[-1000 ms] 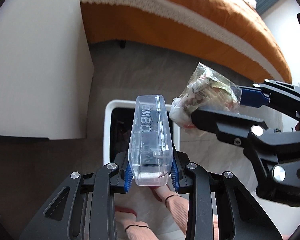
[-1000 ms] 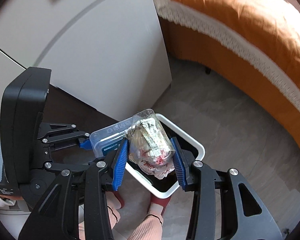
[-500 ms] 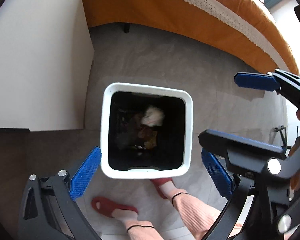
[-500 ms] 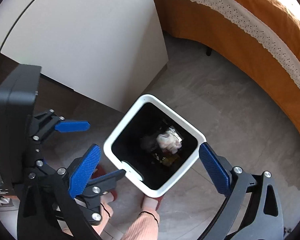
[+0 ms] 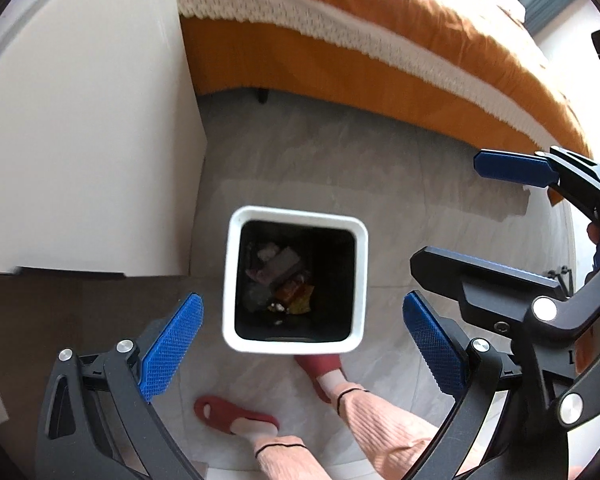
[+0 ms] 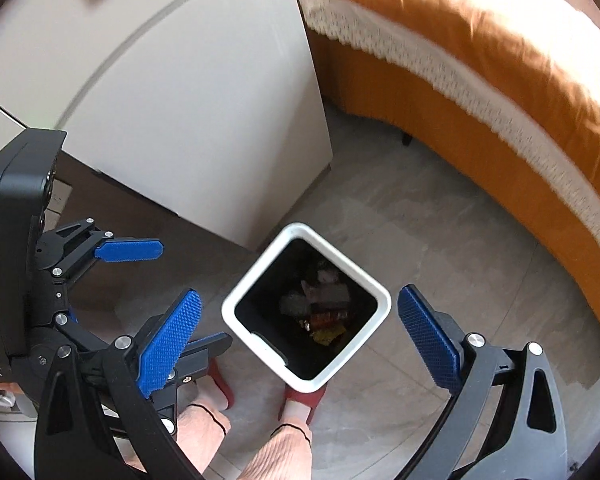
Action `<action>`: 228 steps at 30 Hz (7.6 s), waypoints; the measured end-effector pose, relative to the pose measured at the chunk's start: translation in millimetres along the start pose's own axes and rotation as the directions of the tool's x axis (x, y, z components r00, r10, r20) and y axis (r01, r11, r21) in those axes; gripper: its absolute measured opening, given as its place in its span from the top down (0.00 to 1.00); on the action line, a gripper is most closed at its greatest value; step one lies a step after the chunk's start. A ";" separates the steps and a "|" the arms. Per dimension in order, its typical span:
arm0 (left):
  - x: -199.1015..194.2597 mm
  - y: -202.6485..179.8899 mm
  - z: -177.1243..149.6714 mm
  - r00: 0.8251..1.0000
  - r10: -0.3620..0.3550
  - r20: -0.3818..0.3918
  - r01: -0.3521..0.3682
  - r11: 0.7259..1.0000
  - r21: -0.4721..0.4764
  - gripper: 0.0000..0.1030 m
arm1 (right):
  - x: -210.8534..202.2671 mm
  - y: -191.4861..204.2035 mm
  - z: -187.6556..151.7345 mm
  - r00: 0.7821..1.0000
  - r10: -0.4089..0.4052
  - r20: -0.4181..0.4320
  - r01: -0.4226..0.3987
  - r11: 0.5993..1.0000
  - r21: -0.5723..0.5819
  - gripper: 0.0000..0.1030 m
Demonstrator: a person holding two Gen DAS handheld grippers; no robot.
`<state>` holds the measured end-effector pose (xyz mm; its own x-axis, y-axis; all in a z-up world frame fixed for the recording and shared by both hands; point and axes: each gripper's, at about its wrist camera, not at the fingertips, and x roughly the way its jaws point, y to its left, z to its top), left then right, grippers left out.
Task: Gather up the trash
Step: 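Move both open grippers from the bin back to the desk trash, then grasp red-and-clear snack bag with left gripper while right grasps white plastic bag, then carry both bags over the white bin and open both grippers, then move both open grippers back to the desk trash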
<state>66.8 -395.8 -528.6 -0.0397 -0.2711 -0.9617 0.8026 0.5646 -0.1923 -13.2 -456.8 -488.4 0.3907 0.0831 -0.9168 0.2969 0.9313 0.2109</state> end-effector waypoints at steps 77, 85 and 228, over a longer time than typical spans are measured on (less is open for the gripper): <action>-399.2 347.8 -184.5 0.884 0.397 0.245 -0.207 0.805 -0.556 0.51 | -121.8 400.1 179.8 0.941 0.205 0.269 -0.060 0.884 -0.464 0.14; -408.1 343.4 -181.1 0.877 0.388 0.282 -0.192 0.823 -0.535 0.75 | -124.6 396.6 175.5 0.938 0.223 0.264 -0.078 0.882 -0.464 0.70; -254.0 -5.6 -1.0 0.959 -0.003 0.284 0.024 0.997 -0.070 0.05 | -217.4 77.8 57.1 0.959 0.085 0.271 -0.071 0.996 -0.061 0.04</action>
<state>71.8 -329.3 -283.4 0.1285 -0.4831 -0.8661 0.7577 0.6113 -0.2286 -25.3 -422.6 -253.3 0.6359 0.0627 -0.7692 0.2149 0.9429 0.2545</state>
